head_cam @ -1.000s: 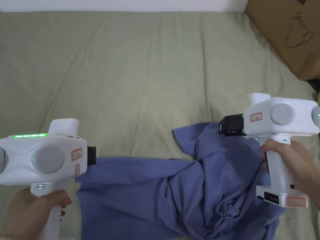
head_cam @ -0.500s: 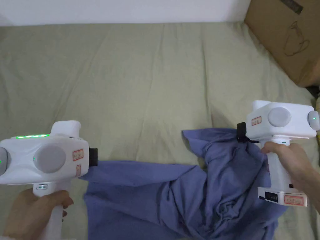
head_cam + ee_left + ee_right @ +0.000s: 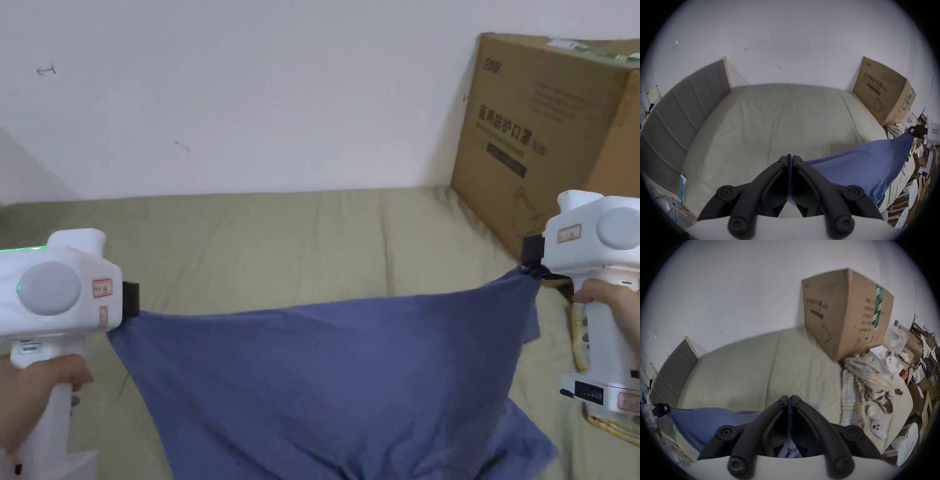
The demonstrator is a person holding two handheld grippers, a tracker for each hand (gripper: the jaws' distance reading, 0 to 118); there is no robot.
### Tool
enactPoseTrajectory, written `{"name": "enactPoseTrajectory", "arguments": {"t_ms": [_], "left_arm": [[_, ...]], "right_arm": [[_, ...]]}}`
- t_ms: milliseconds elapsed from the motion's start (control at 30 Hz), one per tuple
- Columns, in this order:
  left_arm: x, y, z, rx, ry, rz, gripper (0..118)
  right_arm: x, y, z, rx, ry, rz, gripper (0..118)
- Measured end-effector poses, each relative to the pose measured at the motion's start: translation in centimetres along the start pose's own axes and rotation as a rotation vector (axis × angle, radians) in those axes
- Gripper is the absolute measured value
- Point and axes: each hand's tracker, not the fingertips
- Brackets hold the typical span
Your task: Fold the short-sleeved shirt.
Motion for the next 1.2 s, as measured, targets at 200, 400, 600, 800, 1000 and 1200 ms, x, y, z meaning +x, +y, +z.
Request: {"name": "enactPoseTrajectory", "arguments": {"t_ms": [200,400,600,800,1000,1200], "left_arm": [[-1.3,5.7,4.6,0.116,0.038,0.001,5],[-0.6,12.8,5.0,0.180,0.063,-0.020,5],[-0.4,20.4,3.2,0.238,0.121,-0.037,5],[-1.2,29.3,1.3,0.309,0.155,-0.012,5],[-1.0,37.9,1.9,0.479,0.201,-0.015,5],[-1.9,42.4,2.5,0.621,0.196,-0.026,5]], "right_arm": [[1.5,4.5,6.0,0.116,0.024,-0.064,5],[-0.7,9.8,7.1,0.167,0.021,-0.071,5],[-3.5,17.1,5.7,0.215,0.028,-0.084,5],[-7.3,25.8,4.1,0.301,0.034,-0.076,5],[-11.8,34.3,4.3,0.397,0.005,-0.063,5],[-12.6,38.2,3.9,0.455,0.046,-0.116,5]]}}
